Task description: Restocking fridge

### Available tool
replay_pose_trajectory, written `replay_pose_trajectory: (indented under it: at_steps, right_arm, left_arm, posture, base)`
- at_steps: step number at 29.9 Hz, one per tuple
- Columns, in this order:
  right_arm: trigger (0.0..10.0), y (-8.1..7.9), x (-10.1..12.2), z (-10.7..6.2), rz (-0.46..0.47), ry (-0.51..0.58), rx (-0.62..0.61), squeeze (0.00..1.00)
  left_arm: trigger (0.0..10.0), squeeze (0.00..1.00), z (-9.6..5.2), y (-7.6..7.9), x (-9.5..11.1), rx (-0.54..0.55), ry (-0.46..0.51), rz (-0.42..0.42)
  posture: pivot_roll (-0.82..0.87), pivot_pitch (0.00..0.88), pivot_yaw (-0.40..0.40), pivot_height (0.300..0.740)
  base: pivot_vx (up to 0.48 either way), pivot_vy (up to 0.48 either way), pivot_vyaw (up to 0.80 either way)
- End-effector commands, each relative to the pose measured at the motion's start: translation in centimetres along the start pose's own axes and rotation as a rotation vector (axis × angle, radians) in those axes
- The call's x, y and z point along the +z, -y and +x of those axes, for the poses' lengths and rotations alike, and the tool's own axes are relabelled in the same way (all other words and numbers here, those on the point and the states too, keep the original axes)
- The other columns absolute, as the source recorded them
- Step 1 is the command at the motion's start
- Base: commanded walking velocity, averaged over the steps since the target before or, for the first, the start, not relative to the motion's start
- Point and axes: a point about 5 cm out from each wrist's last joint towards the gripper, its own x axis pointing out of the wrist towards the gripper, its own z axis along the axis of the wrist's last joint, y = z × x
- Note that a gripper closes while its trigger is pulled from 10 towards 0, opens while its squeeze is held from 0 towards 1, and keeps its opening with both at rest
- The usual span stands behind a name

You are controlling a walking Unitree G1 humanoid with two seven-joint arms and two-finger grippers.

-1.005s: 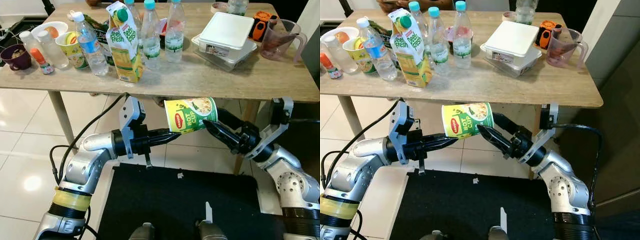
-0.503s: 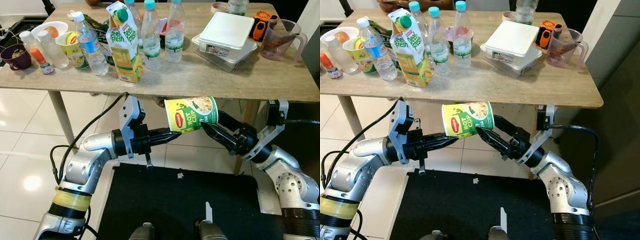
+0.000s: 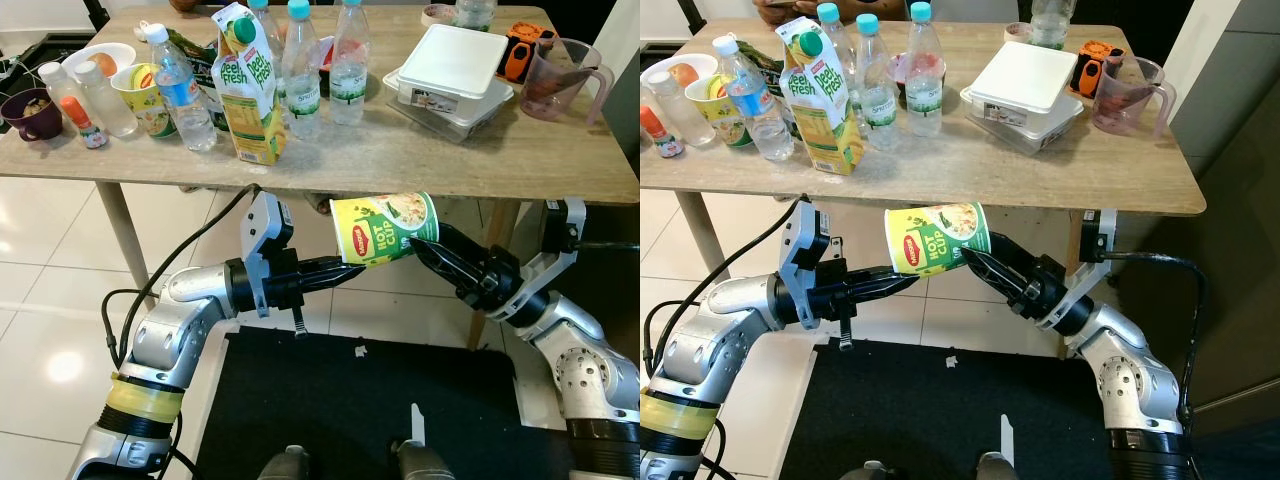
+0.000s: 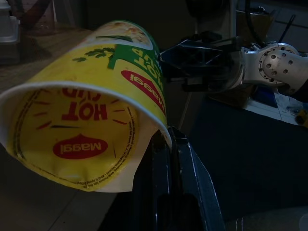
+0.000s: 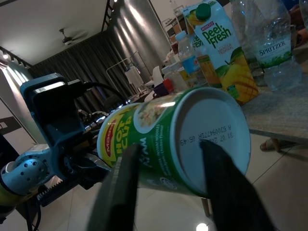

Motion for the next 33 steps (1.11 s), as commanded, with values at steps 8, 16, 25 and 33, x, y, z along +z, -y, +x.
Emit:
replay_pose_trajectory:
  at_steps: [8,16,25,33]
  right_arm:
    - [0.0,-0.7,-0.2,0.2,0.006,-0.002,0.05,0.0]
    - [0.0,-0.8,-0.2,0.2,0.009,0.0,0.058,0.0]
    - [0.0,-1.0,-0.3,0.3,0.021,0.016,0.064,0.0]
    - [0.0,-1.2,0.1,0.4,0.038,0.053,0.083,0.0]
  left_arm:
    - [10.0,0.0,0.2,0.4,0.2,-0.029,-0.014,0.019]
    - [10.0,0.0,-0.1,0.2,0.4,-0.023,-0.007,0.028]
    - [10.0,1.0,0.0,0.1,1.8,-0.022,0.154,-0.055]
    - [10.0,1.0,-0.5,-0.4,2.7,-0.002,0.211,-0.066]
  posture:
    - [-0.07,0.178,0.019,0.74]
    - [-0.07,0.177,0.019,0.74]
    - [-0.07,0.18,0.019,0.74]
    - [-0.07,0.178,0.02,0.74]
  base:
    - [0.0,0.0,0.0]
    - [0.0,0.0,0.0]
    - [0.0,0.0,0.0]
    - [0.0,0.0,0.0]
